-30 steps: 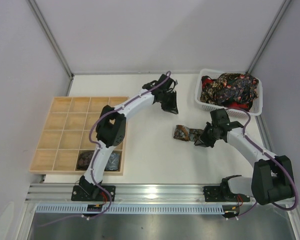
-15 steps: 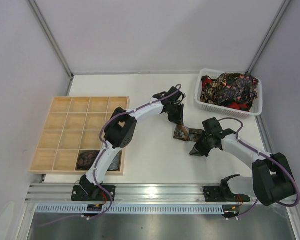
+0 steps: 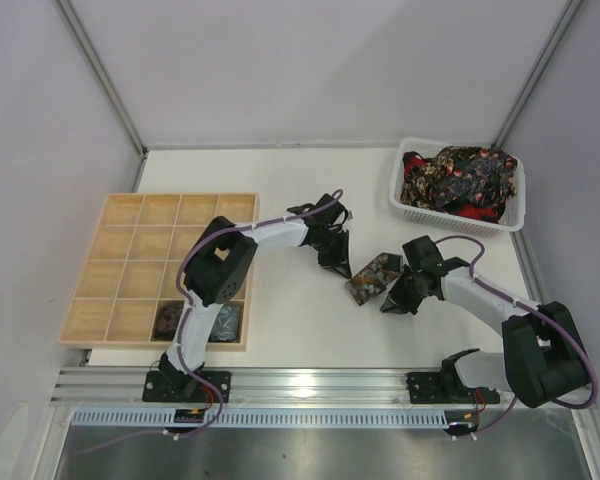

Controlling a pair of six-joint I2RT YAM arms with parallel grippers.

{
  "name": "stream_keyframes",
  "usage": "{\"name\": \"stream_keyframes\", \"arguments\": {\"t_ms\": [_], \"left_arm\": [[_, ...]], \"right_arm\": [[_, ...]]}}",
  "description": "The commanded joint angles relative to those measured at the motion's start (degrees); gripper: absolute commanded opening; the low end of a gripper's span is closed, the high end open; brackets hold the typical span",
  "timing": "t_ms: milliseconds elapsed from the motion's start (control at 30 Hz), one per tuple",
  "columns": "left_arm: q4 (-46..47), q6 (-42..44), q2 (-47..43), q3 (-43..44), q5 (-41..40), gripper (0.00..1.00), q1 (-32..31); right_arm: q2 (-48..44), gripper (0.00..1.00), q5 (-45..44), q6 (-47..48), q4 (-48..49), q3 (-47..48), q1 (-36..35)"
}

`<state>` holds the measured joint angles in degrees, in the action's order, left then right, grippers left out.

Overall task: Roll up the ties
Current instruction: Roll the tie

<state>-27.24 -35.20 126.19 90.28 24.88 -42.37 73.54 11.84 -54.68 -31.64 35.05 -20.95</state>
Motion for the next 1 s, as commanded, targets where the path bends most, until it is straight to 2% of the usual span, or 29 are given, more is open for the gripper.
{"name": "stream_keyframes", "arguments": {"t_ms": [0,133,200,333,400,500,567,667,733,967], "left_arm": [[-0.6,-2.9,-5.0,-5.3,-0.5,0.12,-1.0],[-3.0,-3.8,-8.5,-6.9,-3.2,0.14,-0.8],[-4.6,-2.6,-8.7,-4.2,-4.8,0.17,-0.6],[-15.3,-0.4,-5.0,5.5,-9.1,0.19,-0.6],[-16.0,0.5,-4.6,8.3,-9.8,0.20,-0.6],[-17.0,2.8,-1.0,12.3,-7.7,0.20,-0.6],[-18.5,5.2,2.3,15.1,-2.6,0.18,-0.8],[-17.1,6.9,4.0,14.8,1.7,0.16,-1.1],[-17.1,7.7,4.6,14.8,3.2,0.13,-1.3],[-18.4,9.3,6.7,14.6,6.4,0.12,-2.2]], "right_arm": [[-1.4,0.13,-1.7,2.0,-1.4,0.8,-0.2],[-1.9,0.13,-3.3,4.3,-3.3,1.4,-0.3],[-1.7,0.13,-4.3,5.2,-4.2,1.6,-0.5],[-0.2,0.13,-5.7,5.8,-2.8,1.4,-1.8],[1.2,0.13,-5.8,5.6,-1.3,1.7,-2.1],[3.7,0.13,-5.9,5.3,-0.3,2.6,-2.7],[4.8,0.13,-6.4,4.3,0.1,3.0,-2.8],[5.3,0.13,-5.7,1.8,1.5,2.9,-3.0],[5.8,0.13,-5.9,0.2,2.0,3.0,-3.8],[6.9,0.12,-8.4,-7.5,4.3,1.5,-6.6]]}}
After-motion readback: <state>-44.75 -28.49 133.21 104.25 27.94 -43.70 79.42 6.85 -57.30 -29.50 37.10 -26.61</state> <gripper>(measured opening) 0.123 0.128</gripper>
